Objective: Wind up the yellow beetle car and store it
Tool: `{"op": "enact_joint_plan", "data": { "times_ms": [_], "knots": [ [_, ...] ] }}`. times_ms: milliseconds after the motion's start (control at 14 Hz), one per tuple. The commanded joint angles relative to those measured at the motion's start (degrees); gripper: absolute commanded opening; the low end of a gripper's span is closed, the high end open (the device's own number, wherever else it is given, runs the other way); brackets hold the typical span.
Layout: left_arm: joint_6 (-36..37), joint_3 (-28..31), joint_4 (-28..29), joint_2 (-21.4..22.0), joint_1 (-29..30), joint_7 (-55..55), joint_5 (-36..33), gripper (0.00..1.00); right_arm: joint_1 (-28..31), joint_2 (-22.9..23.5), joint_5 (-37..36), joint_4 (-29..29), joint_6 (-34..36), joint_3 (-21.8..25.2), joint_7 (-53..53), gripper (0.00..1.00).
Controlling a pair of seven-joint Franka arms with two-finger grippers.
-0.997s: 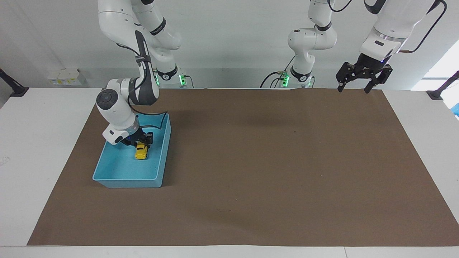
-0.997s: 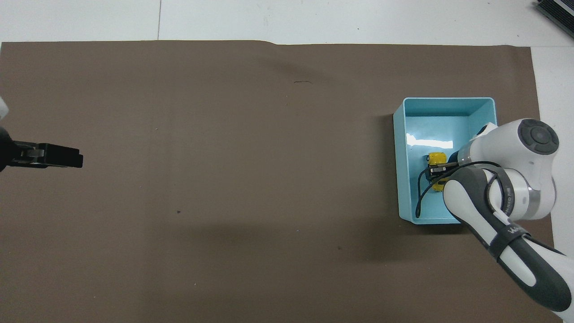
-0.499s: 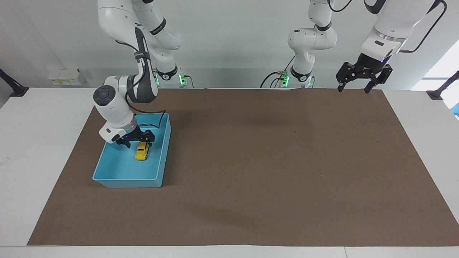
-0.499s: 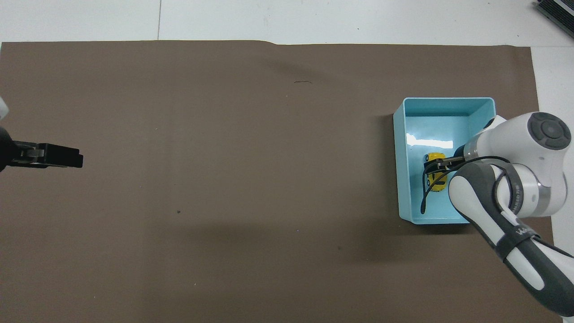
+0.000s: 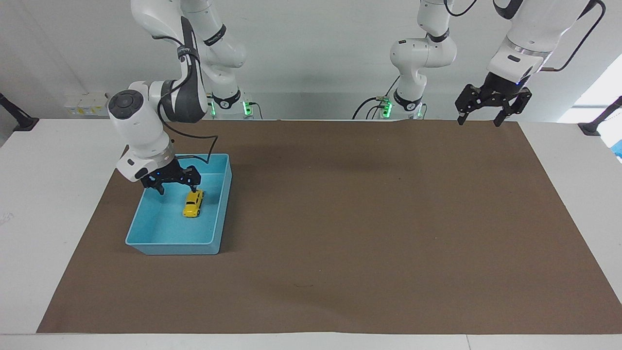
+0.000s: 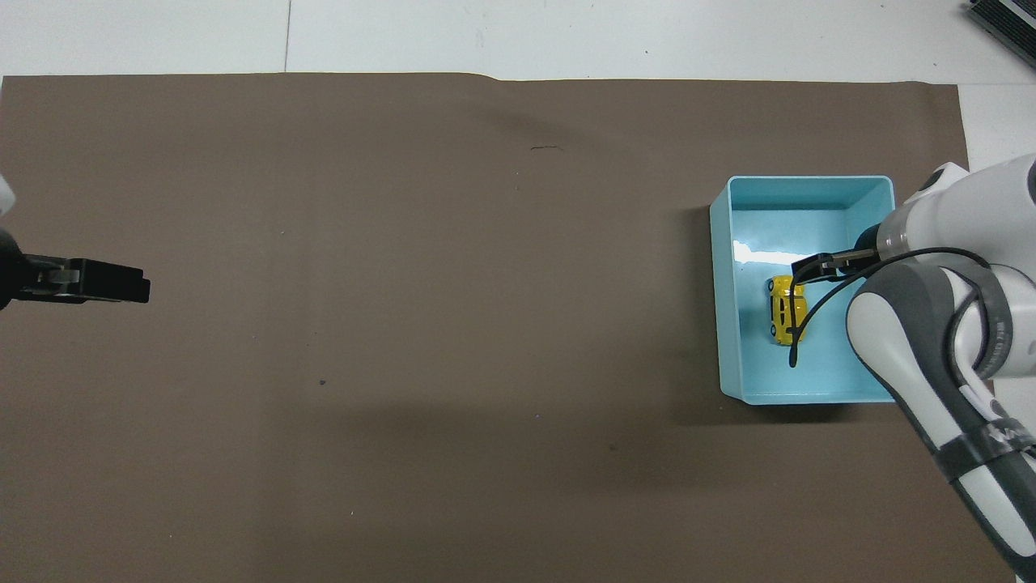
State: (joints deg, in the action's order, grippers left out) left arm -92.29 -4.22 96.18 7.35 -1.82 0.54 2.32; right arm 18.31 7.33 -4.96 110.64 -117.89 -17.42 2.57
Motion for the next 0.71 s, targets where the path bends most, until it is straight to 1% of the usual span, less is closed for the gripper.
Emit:
{"op": "enact_joint_plan", "data": {
  "times_ms": [0,214,356,427,641],
  "knots": [
    [1.06,-0.44,-0.11,0.65,1.03,-0.8,0.41,1.0,-1.09,-0.29,-0.84,-5.07,6.33,-0.33,-4.06,1.0],
    [1.06,-0.44,-0.11,0.65,1.03,-0.8,0.41,1.0,-1.09,-0.47,-0.75,-11.66,14.67,-0.33,-3.98,1.0],
    [1.06,-0.44,-0.11,0.65,1.03,-0.8,0.41,1.0,-1.09,-0.64,-0.66,-15.0,18.2,-0.33,-4.15,1.0],
    [1.06,-0.44,-0.11,0.65,1.03,-0.8,0.41,1.0,-1.09,-0.99,-0.4,-15.8,19.35,-0.33,-4.15,1.0],
    [1.06,-0.44,-0.11,0.65,1.03,-0.8,0.41,1.0,-1.0,-4.15,0.48,-15.63,20.41,-0.42,-4.24,1.0]
  ]
}}
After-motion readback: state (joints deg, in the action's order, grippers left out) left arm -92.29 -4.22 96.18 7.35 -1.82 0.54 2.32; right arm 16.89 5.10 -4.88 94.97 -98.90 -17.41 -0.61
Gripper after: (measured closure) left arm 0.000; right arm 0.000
